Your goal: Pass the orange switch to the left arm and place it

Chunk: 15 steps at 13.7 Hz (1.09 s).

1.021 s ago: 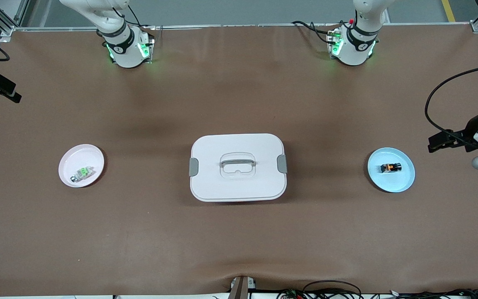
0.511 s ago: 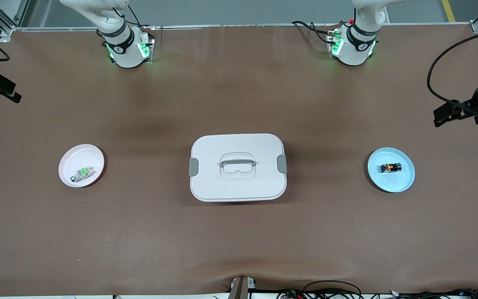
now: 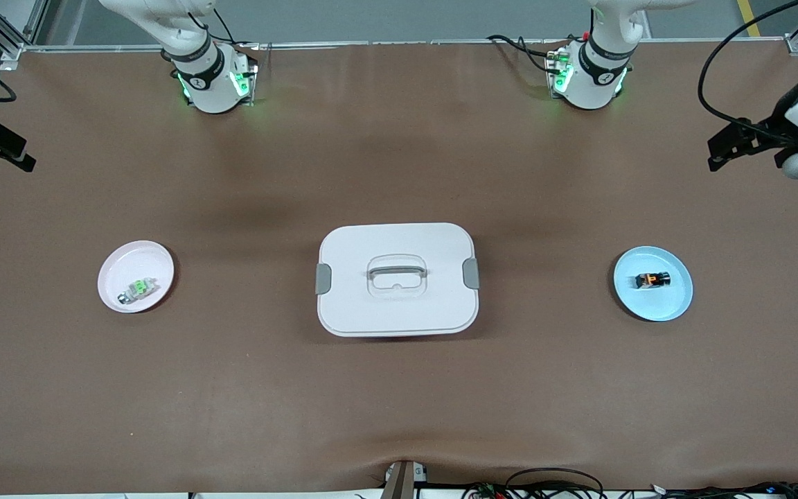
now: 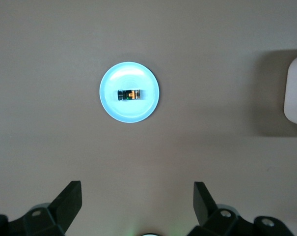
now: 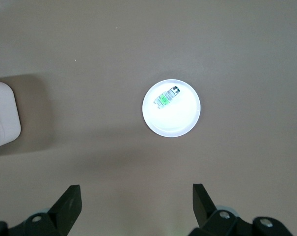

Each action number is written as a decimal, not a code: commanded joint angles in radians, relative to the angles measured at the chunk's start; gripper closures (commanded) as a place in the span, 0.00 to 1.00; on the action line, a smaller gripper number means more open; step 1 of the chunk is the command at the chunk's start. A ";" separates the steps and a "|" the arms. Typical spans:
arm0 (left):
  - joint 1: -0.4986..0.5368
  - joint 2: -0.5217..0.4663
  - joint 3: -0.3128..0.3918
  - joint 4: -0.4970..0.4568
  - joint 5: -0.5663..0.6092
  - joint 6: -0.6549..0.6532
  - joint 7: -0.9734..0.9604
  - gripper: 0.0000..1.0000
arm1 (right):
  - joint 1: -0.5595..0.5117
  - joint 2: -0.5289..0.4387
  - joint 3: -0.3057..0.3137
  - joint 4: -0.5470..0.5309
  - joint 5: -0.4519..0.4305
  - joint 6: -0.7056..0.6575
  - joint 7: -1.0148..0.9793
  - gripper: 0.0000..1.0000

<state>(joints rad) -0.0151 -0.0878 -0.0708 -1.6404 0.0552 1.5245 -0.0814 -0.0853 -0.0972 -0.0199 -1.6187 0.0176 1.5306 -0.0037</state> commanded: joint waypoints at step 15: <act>-0.016 -0.012 0.048 0.001 -0.028 0.005 0.022 0.00 | -0.018 0.010 0.014 0.025 -0.015 -0.017 -0.016 0.00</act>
<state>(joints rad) -0.0302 -0.1011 -0.0288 -1.6493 0.0390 1.5282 -0.0709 -0.0853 -0.0972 -0.0198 -1.6187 0.0172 1.5306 -0.0047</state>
